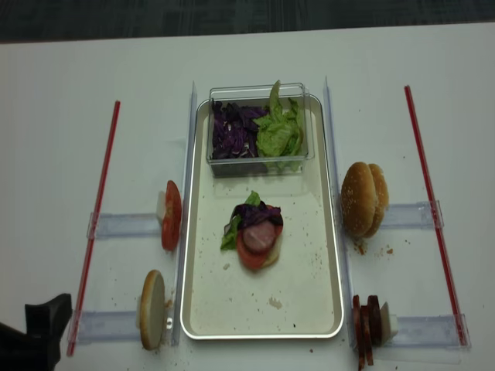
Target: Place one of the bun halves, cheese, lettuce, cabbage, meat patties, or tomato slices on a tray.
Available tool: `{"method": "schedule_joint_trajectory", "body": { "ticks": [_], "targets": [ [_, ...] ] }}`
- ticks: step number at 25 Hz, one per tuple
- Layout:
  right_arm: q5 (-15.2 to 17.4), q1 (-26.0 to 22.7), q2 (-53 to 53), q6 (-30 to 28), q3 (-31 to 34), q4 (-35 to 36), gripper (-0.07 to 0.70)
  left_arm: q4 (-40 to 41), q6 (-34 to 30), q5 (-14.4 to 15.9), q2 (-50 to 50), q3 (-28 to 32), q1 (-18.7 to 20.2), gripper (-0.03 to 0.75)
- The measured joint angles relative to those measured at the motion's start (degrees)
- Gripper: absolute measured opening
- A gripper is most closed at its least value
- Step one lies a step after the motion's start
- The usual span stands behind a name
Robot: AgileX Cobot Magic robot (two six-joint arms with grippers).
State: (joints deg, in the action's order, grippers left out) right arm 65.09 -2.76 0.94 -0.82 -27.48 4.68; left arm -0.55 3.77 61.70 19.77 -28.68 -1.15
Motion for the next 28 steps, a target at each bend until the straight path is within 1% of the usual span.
{"method": "schedule_joint_trajectory", "body": {
  "ticks": [4, 8, 20, 28],
  "targets": [
    [0.0, 0.0, 0.0, 0.0, 0.0, 0.0, 0.068, 0.9, 0.0, 3.75, -4.07, 0.0, 0.0, 0.639],
    [0.0, 0.0, 0.0, 0.0, 0.0, 0.0, 0.068, 1.87, 0.0, 5.33, -8.28, 0.53, 0.0, 0.639],
    [0.0, 0.0, 0.0, 0.0, 0.0, 0.0, 0.068, 2.18, 0.58, 5.94, -18.77, 0.53, 0.0, 0.639],
    [0.0, 0.0, 0.0, 0.0, 0.0, 0.0, 0.068, 2.31, 0.58, 6.07, -20.52, 0.53, 0.0, 0.639]
  ]
}}
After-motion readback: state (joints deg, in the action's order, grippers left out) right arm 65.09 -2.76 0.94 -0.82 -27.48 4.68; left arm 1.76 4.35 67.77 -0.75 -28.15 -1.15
